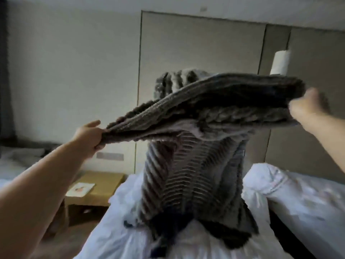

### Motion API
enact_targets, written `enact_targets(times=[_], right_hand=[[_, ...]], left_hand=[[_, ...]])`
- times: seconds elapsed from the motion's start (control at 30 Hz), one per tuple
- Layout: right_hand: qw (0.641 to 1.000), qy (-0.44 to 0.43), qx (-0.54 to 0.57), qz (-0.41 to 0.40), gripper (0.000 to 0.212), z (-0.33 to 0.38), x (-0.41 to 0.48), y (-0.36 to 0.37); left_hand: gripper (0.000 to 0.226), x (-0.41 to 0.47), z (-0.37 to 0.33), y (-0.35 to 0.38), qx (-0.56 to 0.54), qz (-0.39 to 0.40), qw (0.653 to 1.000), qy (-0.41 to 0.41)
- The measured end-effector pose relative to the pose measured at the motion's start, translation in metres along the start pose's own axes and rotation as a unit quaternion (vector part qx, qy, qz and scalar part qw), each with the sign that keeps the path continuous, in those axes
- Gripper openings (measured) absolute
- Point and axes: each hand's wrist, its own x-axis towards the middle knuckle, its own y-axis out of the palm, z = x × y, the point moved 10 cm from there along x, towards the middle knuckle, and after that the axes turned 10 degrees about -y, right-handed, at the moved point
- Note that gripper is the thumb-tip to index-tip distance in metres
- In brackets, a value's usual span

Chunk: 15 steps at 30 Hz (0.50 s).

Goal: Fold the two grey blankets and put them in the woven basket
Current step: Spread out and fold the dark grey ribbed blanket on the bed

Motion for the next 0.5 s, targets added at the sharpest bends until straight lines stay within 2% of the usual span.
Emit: enact_targets(times=[0.07,0.17,0.27,0.33,0.4,0.5], right_hand=[[0.999,-0.002,0.019,-0.027,0.027,-0.018,-0.012,0.0],[1.0,0.005,0.017,0.01,0.039,-0.058,-0.055,0.023],[0.995,0.026,-0.023,0.091,0.032,-0.102,-0.115,0.047],[0.981,0.04,-0.047,0.183,0.022,-0.134,-0.176,0.068],[0.956,0.059,-0.06,0.28,0.023,-0.172,-0.253,0.082],[0.905,0.126,-0.093,0.395,0.023,-0.231,-0.384,0.088]], left_hand=[[0.048,0.007,0.005,-0.015,0.032,-0.046,0.998,0.008],[0.046,0.014,0.045,-0.038,0.093,-0.078,0.993,-0.009],[0.047,0.013,0.1,-0.056,0.188,-0.087,0.978,-0.033],[0.047,0.002,0.156,-0.067,0.245,-0.069,0.965,-0.055],[0.044,-0.02,0.219,-0.073,0.364,-0.027,0.929,-0.065],[0.033,-0.081,0.323,-0.092,0.551,0.039,0.83,-0.084]])
